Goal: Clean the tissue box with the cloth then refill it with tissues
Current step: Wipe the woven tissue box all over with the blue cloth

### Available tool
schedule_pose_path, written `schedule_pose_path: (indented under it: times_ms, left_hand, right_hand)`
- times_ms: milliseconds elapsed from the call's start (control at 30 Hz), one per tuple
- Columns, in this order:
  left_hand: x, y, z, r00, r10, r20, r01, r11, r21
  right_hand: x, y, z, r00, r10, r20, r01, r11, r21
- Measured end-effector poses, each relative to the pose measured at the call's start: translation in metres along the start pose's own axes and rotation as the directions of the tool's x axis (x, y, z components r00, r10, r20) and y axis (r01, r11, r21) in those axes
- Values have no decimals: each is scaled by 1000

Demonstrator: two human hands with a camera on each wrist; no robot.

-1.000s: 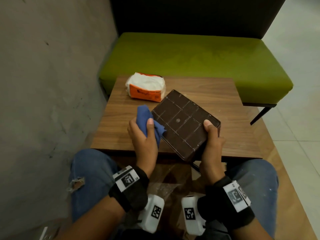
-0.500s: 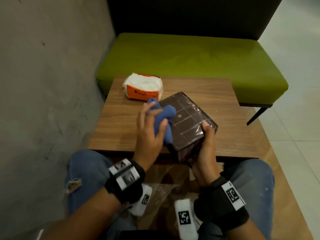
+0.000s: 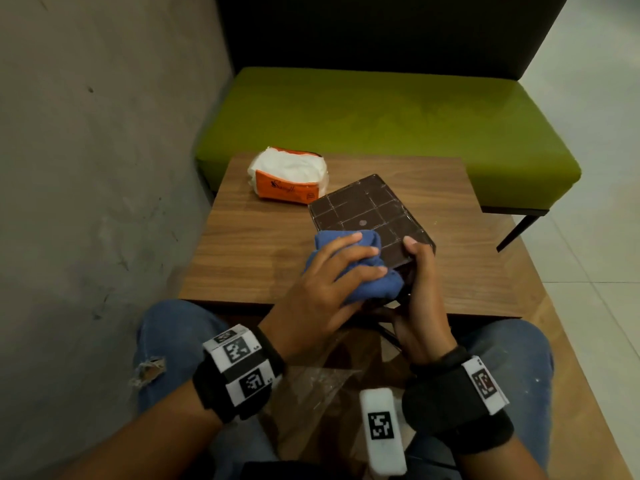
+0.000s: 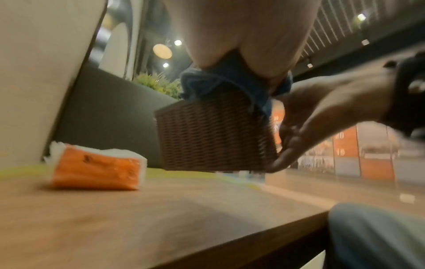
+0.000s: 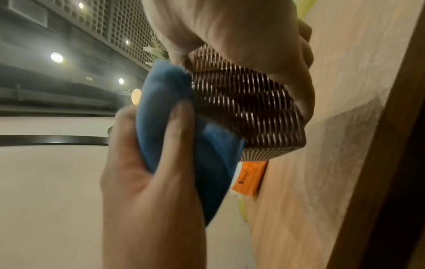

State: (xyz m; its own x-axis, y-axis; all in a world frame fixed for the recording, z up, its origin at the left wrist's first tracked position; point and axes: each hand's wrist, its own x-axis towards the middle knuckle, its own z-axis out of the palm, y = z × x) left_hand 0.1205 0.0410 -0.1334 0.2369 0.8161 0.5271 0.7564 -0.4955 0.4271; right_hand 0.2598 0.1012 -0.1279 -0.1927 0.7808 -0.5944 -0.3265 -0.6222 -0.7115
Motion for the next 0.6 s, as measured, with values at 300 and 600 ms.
schedule_pose_path:
  times_ms: [300,600]
  left_hand:
    - [27,-50,-13,770,-585,-255,529,808,-259]
    - [4,4,14,953,-303,12,295,918,-264]
  right_hand:
    - [-34,16,-1,966,-257,12,250,929,-273]
    - [5,2,-9,953,-268,-138,234,946,-222]
